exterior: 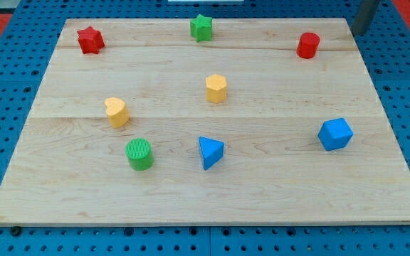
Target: Point your arm at the red circle
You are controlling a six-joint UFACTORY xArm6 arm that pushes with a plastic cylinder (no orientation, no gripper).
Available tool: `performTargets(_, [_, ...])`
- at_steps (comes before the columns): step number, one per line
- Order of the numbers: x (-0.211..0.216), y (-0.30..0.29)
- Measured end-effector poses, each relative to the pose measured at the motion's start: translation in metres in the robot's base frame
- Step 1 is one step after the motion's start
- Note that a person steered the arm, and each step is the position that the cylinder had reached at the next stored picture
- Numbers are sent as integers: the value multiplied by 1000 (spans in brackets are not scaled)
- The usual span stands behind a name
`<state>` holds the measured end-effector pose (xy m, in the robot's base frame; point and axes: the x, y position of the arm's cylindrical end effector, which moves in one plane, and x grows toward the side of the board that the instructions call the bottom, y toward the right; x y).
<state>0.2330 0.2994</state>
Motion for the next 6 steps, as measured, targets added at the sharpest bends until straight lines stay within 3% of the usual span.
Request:
performTargets(1, [0, 0])
performTargets(4, [83, -4])
performTargets(6, [67, -63])
